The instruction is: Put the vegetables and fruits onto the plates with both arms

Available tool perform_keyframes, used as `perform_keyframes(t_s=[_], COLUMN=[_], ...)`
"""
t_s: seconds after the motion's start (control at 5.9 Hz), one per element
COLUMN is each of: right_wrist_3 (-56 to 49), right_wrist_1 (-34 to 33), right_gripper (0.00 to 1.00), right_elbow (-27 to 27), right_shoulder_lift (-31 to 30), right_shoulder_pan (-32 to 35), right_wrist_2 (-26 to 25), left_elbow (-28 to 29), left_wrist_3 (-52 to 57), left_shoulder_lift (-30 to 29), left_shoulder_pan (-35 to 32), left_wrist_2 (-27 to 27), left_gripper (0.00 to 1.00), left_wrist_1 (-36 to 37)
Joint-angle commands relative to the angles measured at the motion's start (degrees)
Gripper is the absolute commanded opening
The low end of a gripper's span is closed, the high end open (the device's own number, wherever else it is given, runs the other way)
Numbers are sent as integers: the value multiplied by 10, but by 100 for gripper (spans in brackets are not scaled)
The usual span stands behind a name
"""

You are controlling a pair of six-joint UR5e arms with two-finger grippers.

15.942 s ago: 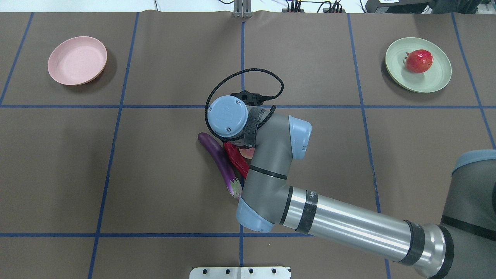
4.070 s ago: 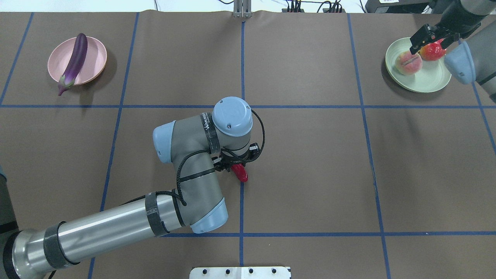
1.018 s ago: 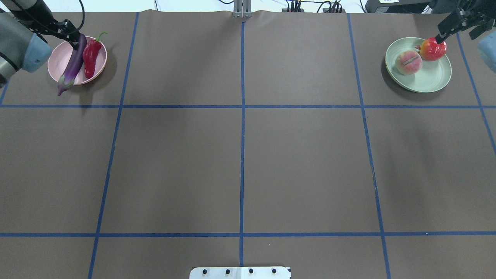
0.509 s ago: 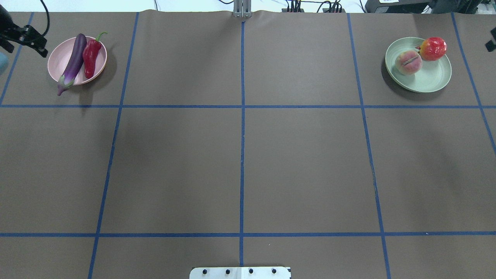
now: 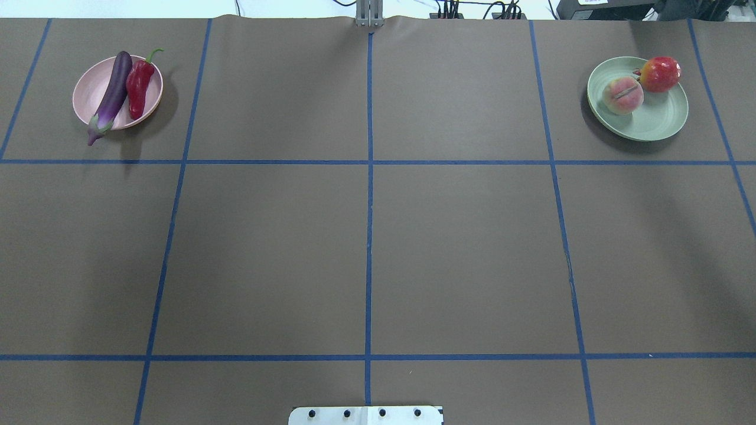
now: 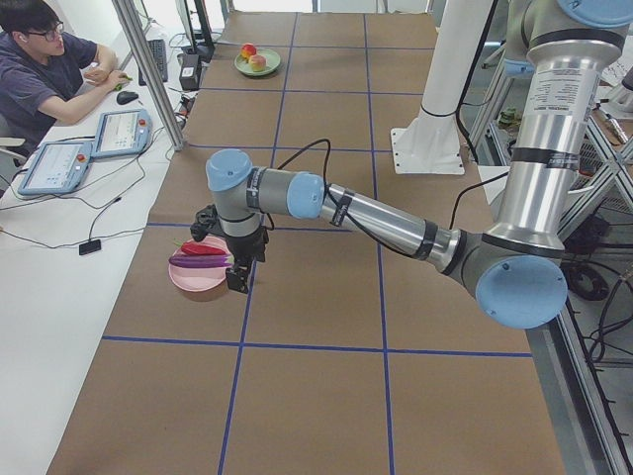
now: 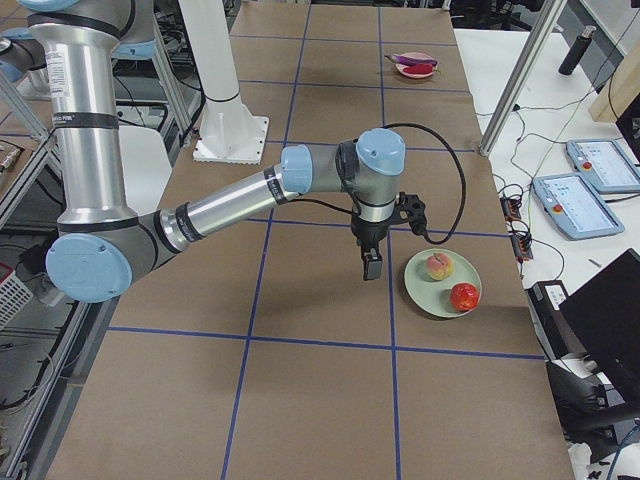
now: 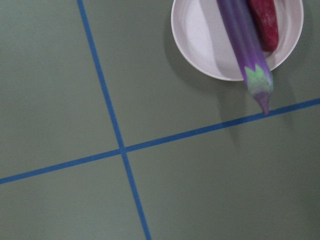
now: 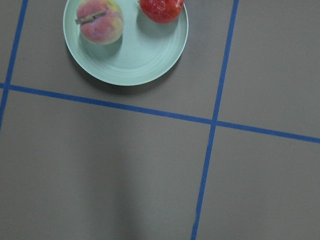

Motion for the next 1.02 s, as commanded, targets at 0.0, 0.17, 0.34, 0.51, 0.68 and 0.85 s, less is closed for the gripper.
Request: perform_keyframes(t_s=[0.0, 0.17, 0.34, 0.51, 0.68, 0.85], right_wrist_3=[9, 8, 8, 8, 38, 43], right_wrist_1=[58, 59, 59, 59, 62, 76], right_gripper=[100, 100, 100, 100, 100, 100], right_elbow=[1, 0, 0, 0, 1, 0], right_shoulder_lift=[-47, -52, -53, -57, -58, -66], right_shoulder_pan=[0, -3, -11, -17, -36, -43], right_wrist_2=[3, 2, 1, -3, -4, -5], left_elbow=[-5, -20, -26, -27, -27, -16], left_wrist_3=[25, 19, 17, 6, -47, -84], left_shoulder_lift=[69, 74, 94, 115, 151, 170], left_shoulder_pan=[-49, -66, -66, -66, -66, -65], left_wrist_2=[-2, -8, -14, -42, -54, -55], left_gripper=[100, 100, 100, 100, 100, 100], left_wrist_1=[-7, -20, -25, -58, -132, -190])
